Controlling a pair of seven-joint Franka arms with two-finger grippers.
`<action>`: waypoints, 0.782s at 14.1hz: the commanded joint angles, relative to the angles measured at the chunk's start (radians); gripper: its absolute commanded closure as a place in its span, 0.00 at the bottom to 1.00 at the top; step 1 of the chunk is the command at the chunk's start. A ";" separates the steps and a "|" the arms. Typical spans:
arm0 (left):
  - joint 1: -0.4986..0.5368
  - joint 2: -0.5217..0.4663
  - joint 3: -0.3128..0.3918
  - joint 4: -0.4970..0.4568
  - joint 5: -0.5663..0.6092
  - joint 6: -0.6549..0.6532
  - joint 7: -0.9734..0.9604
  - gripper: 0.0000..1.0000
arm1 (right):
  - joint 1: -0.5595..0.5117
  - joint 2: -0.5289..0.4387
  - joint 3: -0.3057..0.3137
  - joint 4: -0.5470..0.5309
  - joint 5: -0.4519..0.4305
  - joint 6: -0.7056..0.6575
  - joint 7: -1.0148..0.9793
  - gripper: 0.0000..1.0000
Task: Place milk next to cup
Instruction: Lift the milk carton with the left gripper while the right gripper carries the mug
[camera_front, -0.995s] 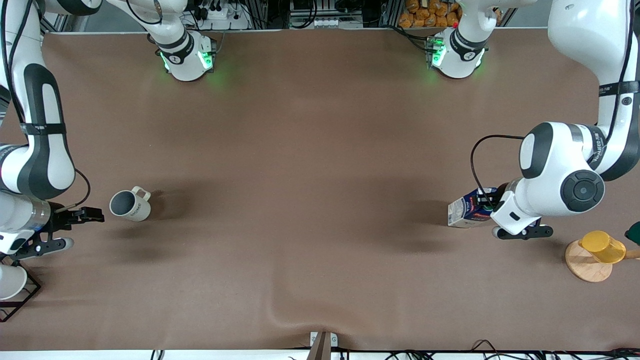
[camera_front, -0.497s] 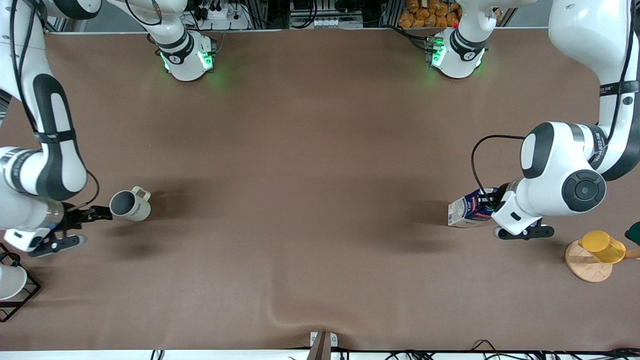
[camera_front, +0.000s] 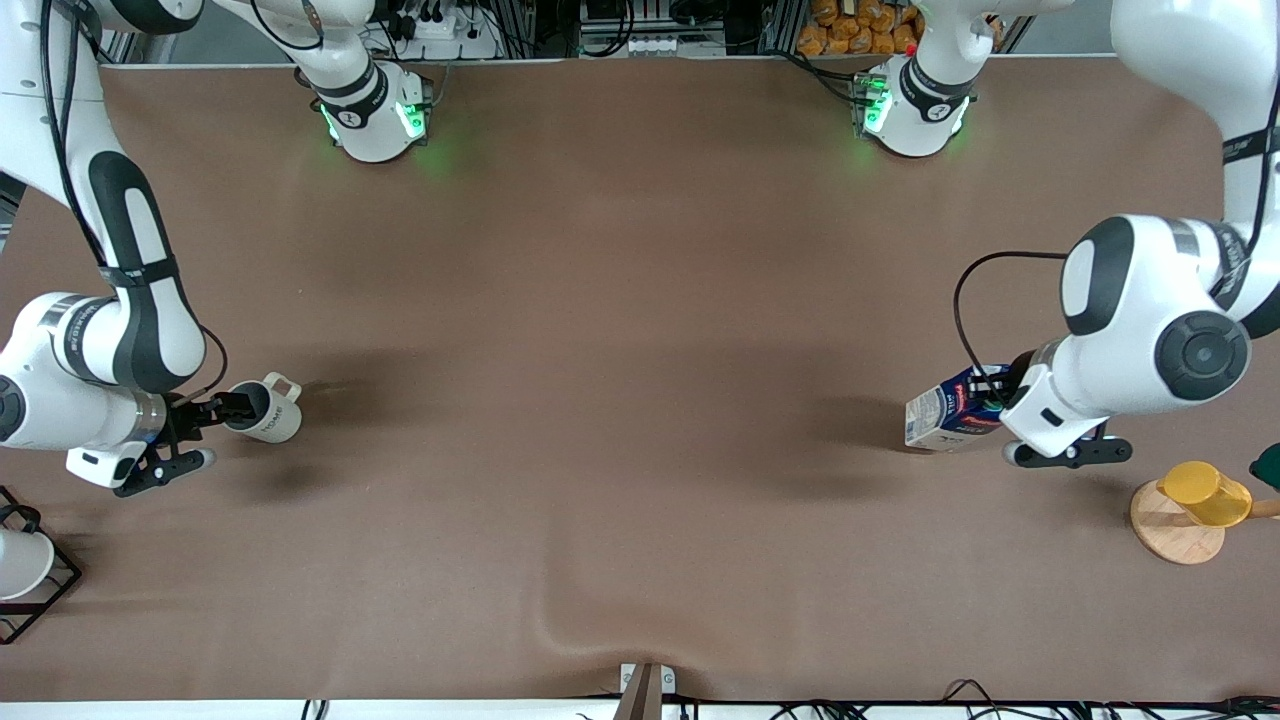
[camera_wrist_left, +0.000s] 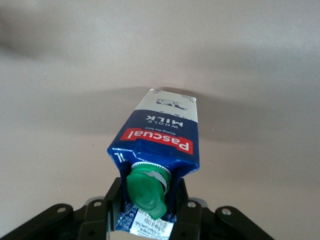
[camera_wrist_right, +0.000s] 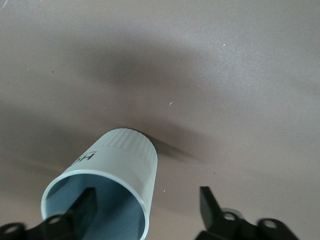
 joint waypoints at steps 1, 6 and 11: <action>0.002 -0.061 0.003 -0.004 -0.019 -0.043 0.012 0.55 | -0.014 -0.033 0.014 -0.043 0.028 0.045 -0.003 1.00; -0.010 -0.113 -0.005 0.025 -0.005 -0.117 -0.003 0.55 | 0.044 -0.047 0.016 -0.020 0.030 0.032 0.194 1.00; -0.009 -0.150 -0.045 0.049 -0.002 -0.162 -0.007 0.55 | 0.122 -0.052 0.025 0.064 0.039 -0.026 0.383 1.00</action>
